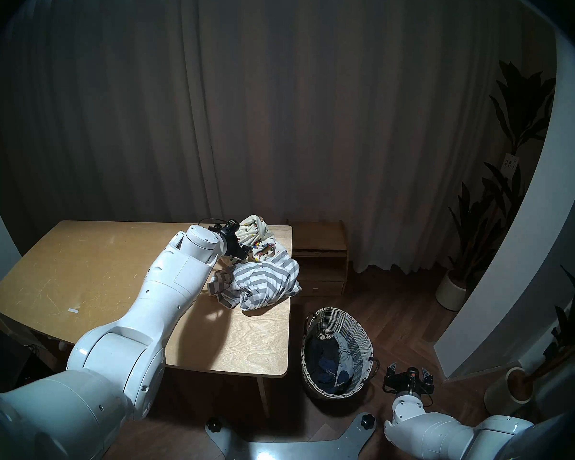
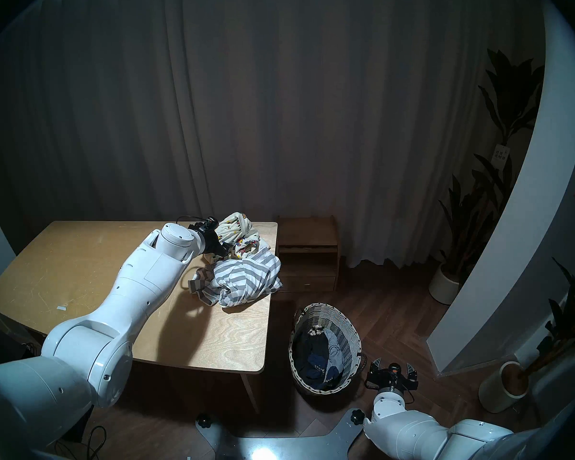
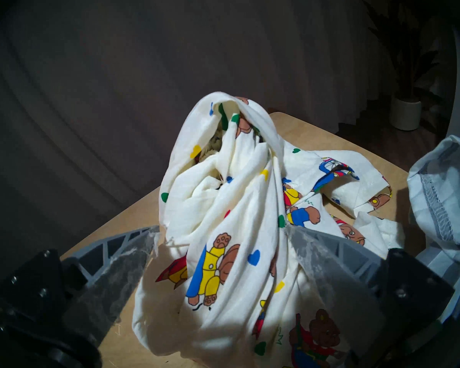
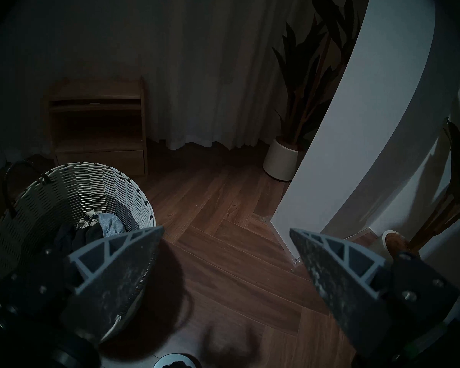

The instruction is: Toss clothes into the laundry hamper

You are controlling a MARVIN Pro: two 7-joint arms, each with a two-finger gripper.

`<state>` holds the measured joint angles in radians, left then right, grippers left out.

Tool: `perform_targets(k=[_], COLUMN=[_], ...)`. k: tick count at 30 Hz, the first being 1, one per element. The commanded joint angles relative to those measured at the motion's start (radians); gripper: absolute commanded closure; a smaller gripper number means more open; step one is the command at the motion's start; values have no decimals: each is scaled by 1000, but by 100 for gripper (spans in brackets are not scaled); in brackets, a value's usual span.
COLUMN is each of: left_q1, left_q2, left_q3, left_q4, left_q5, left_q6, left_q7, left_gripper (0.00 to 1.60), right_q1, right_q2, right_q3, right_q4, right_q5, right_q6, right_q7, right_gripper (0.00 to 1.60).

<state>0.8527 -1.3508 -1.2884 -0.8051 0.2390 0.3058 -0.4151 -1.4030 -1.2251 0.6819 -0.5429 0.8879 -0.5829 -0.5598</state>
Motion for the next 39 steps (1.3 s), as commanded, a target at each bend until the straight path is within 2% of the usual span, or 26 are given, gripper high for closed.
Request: perform_targets(k=[1,10,11,12,14,15,16,25,29,39], left_q1=[-96,-104,-105,-105,-108,-111,-113,-171,-203,-260], left_q2=[-7,-32,-37,-41,-48,-50,-53,-77,-119,-174], left_q3=[-6,7,6,3,1,0,1,-25,-53,-114], left_q4=[54,174,187,198,221,232,243,267,223,112], left_q5=[-2,3,1,-3,-5,-5,-4,-27,-61,-136], left_q6=[-8,-24,-25,-28,-31,-34,-37,-83,-125,-210], left_q7=[-15,-43,-45,-47,-50,-51,-51,-35,-25,-39], left_gripper=[0,0,16,45,85,115,160,160,160,160], right_q1=[-8,-34,-37,-40,-48,-52,-56,-96,-119,-142], right_q2=[16,43,47,50,55,58,60,90,97,111], right_q3=[1,5,5,5,4,3,2,-3,-14,-40], right_q4=[-35,-81,-88,-94,-108,-116,-125,-207,-259,-327], right_q5=[-11,-25,-27,-29,-34,-37,-40,-65,-82,-102], right_q6=[-35,-73,-79,-83,-93,-97,-103,-145,-161,-173], right_q7=[-6,-26,-28,-30,-33,-35,-37,-51,-53,-60], right_gripper=[0,0,0,0,0,0,0,0,0,0])
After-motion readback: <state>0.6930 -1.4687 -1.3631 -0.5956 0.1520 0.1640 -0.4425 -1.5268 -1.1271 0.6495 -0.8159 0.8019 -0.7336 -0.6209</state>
